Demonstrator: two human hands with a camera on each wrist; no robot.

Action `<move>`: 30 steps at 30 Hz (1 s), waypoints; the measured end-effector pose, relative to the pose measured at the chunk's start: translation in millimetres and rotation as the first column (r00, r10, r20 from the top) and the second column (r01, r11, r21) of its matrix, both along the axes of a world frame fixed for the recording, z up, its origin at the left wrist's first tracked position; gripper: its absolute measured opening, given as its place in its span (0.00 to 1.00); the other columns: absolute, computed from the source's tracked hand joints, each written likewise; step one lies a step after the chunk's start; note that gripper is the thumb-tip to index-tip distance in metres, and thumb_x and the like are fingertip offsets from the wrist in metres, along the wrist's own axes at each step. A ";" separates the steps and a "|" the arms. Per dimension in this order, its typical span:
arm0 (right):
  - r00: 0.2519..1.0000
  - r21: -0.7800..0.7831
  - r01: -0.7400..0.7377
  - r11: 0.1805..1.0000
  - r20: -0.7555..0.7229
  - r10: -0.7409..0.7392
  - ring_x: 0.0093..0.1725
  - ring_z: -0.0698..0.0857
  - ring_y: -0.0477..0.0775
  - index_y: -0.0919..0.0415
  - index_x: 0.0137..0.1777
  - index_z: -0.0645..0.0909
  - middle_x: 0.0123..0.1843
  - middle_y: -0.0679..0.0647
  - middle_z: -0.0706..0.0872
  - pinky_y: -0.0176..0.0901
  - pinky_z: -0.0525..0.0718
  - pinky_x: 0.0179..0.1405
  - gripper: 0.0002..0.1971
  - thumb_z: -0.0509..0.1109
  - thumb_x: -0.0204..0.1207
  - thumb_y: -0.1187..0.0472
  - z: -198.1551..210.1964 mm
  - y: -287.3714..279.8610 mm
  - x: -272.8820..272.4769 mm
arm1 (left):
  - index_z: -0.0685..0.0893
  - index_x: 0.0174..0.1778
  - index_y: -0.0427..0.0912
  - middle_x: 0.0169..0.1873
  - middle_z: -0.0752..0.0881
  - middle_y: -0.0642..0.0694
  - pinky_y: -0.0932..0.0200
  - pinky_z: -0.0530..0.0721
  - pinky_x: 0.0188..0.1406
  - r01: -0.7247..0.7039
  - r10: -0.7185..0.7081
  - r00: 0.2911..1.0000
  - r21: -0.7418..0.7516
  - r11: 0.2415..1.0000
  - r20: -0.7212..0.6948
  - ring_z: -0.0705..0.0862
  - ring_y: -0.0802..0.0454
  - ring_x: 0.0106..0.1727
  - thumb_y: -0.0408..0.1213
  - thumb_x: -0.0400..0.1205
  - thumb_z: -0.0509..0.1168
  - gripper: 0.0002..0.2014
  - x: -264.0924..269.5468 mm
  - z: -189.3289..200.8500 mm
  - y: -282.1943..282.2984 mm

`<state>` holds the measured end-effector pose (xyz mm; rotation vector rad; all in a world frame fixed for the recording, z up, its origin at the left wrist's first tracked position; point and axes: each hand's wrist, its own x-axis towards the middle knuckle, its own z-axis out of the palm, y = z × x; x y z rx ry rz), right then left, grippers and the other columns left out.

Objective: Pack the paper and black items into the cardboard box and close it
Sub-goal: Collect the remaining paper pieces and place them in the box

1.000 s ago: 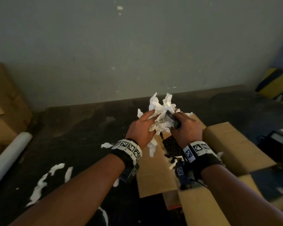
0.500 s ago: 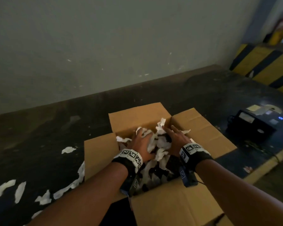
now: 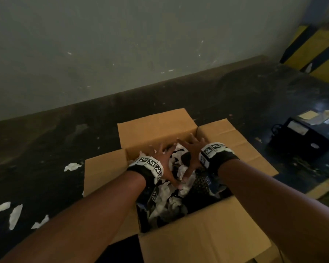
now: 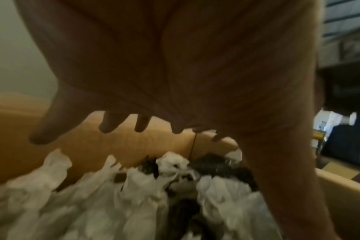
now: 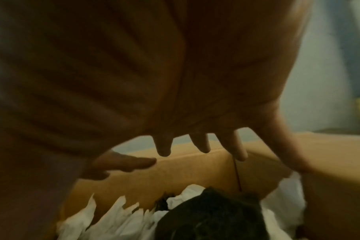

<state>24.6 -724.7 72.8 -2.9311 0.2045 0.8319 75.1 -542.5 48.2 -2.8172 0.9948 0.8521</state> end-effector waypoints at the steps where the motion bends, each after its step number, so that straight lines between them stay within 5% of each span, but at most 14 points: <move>1: 0.999 -0.035 -0.029 0.999 -0.032 0.028 0.86 0.47 0.76 0.26 0.81 0.29 0.89 0.54 0.35 0.80 0.60 0.78 0.75 0.84 0.44 0.26 1.6 3.7 2.6 | 0.23 0.80 0.70 0.87 0.33 0.45 0.15 0.44 0.77 0.011 -0.011 1.000 0.045 0.999 -0.009 0.36 0.27 0.86 0.83 0.41 0.73 0.81 -3.1 -4.8 -0.1; 3: 0.990 -0.056 -0.078 0.995 -0.124 0.071 0.87 0.48 0.71 0.30 0.83 0.30 0.89 0.55 0.32 0.80 0.50 0.80 0.60 0.80 0.70 0.42 3.9 6.0 8.7 | 0.17 0.76 0.69 0.85 0.27 0.48 0.17 0.36 0.78 0.023 -0.021 0.999 0.091 0.996 -0.025 0.32 0.31 0.86 0.85 0.40 0.71 0.83 -5.0 -21.8 -2.6; 5: 0.985 -0.007 -0.070 0.998 -0.161 0.068 0.88 0.45 0.65 0.36 0.87 0.37 0.89 0.53 0.34 0.77 0.40 0.81 0.46 0.69 0.82 0.49 2.7 14.4 8.7 | 0.12 0.70 0.71 0.83 0.23 0.48 0.21 0.40 0.81 0.025 -0.019 0.997 0.092 0.995 -0.068 0.30 0.34 0.86 0.86 0.36 0.70 0.83 -9.7 -29.9 1.3; 7: 0.981 0.022 -0.056 0.998 -0.183 0.059 0.88 0.41 0.65 0.37 0.87 0.39 0.89 0.51 0.34 0.74 0.40 0.82 0.43 0.66 0.83 0.47 -10.9 12.3 9.3 | 0.11 0.69 0.69 0.83 0.22 0.45 0.24 0.44 0.83 0.029 -0.016 0.994 0.122 0.992 -0.108 0.29 0.35 0.86 0.81 0.43 0.75 0.82 -7.0 -48.8 -0.1; 9: 0.960 0.024 -0.041 0.999 -0.277 0.046 0.86 0.37 0.72 0.36 0.86 0.33 0.88 0.52 0.28 0.74 0.50 0.82 0.47 0.68 0.83 0.51 -30.3 9.0 4.4 | 0.12 0.71 0.66 0.84 0.24 0.42 0.25 0.51 0.83 0.039 -0.018 0.991 0.159 0.986 -0.130 0.31 0.33 0.86 0.68 0.63 0.80 0.75 -9.2 -53.7 2.8; 11: 0.946 0.061 -0.017 0.998 -0.323 0.036 0.86 0.35 0.72 0.36 0.85 0.30 0.87 0.53 0.27 0.74 0.55 0.81 0.50 0.69 0.83 0.57 -50.7 5.9 1.1 | 0.16 0.75 0.60 0.83 0.23 0.41 0.25 0.61 0.80 0.059 -0.027 0.987 0.201 0.978 -0.157 0.35 0.30 0.86 0.55 0.78 0.75 0.65 -11.4 -65.5 7.1; 14: 0.948 0.122 0.022 0.992 -0.319 0.018 0.86 0.36 0.71 0.34 0.84 0.29 0.87 0.55 0.26 0.74 0.53 0.82 0.53 0.72 0.81 0.54 -79.5 3.9 0.3 | 0.21 0.83 0.51 0.77 0.16 0.39 0.21 0.69 0.73 0.063 -0.036 0.992 0.244 0.968 -0.117 0.38 0.23 0.85 0.55 0.86 0.64 0.53 -20.9 -77.5 8.3; 16: 0.949 0.125 0.045 0.991 -0.314 -0.003 0.86 0.34 0.70 0.35 0.83 0.27 0.86 0.57 0.25 0.75 0.51 0.82 0.57 0.75 0.78 0.52 -94.5 3.6 1.5 | 0.22 0.82 0.45 0.71 0.10 0.39 0.20 0.65 0.75 0.014 0.016 0.993 0.250 0.968 -0.117 0.34 0.22 0.84 0.54 0.89 0.59 0.49 -23.2 -98.7 7.5; 21: 0.953 0.172 0.058 0.983 -0.302 -0.004 0.86 0.32 0.69 0.38 0.84 0.26 0.86 0.56 0.24 0.72 0.47 0.82 0.62 0.79 0.73 0.44 -98.8 0.9 1.8 | 0.26 0.85 0.51 0.81 0.21 0.33 0.20 0.59 0.78 -0.083 0.098 0.990 0.140 0.987 -0.102 0.39 0.20 0.85 0.53 0.82 0.71 0.58 -18.4 -120.2 3.2; 24: 0.976 0.206 0.086 0.975 -0.212 -0.042 0.87 0.42 0.69 0.45 0.88 0.35 0.89 0.57 0.35 0.63 0.52 0.82 0.51 0.71 0.79 0.43 -87.9 5.6 2.2 | 0.16 0.76 0.62 0.79 0.18 0.38 0.19 0.55 0.79 0.003 0.003 0.995 0.063 0.998 -0.102 0.29 0.26 0.84 0.67 0.79 0.65 0.59 -7.5 -111.9 13.4; 26: 0.992 0.205 0.102 0.973 -0.101 -0.082 0.87 0.48 0.66 0.51 0.89 0.43 0.90 0.58 0.43 0.58 0.53 0.83 0.42 0.66 0.84 0.47 -78.6 6.5 3.8 | 0.18 0.77 0.68 0.81 0.20 0.42 0.19 0.47 0.80 0.008 -0.012 0.991 -0.031 0.999 -0.131 0.26 0.32 0.84 0.74 0.66 0.72 0.68 -0.6 -96.2 12.7; 28: 0.994 0.189 0.053 0.981 -0.104 -0.034 0.87 0.46 0.68 0.42 0.88 0.39 0.90 0.56 0.40 0.66 0.55 0.84 0.53 0.77 0.76 0.45 -65.8 5.9 6.3 | 0.21 0.79 0.68 0.85 0.25 0.43 0.20 0.48 0.81 0.004 -0.010 0.993 -0.051 0.999 -0.122 0.30 0.33 0.86 0.72 0.54 0.81 0.78 1.2 -70.7 8.7; 30: 0.995 0.181 0.056 0.982 -0.089 -0.040 0.87 0.48 0.70 0.35 0.86 0.37 0.90 0.54 0.38 0.72 0.63 0.80 0.64 0.85 0.63 0.42 -52.6 9.2 6.2 | 0.26 0.83 0.65 0.87 0.35 0.41 0.24 0.57 0.82 -0.010 0.002 0.996 -0.078 0.997 -0.094 0.41 0.31 0.87 0.66 0.55 0.84 0.78 -0.4 -41.5 9.2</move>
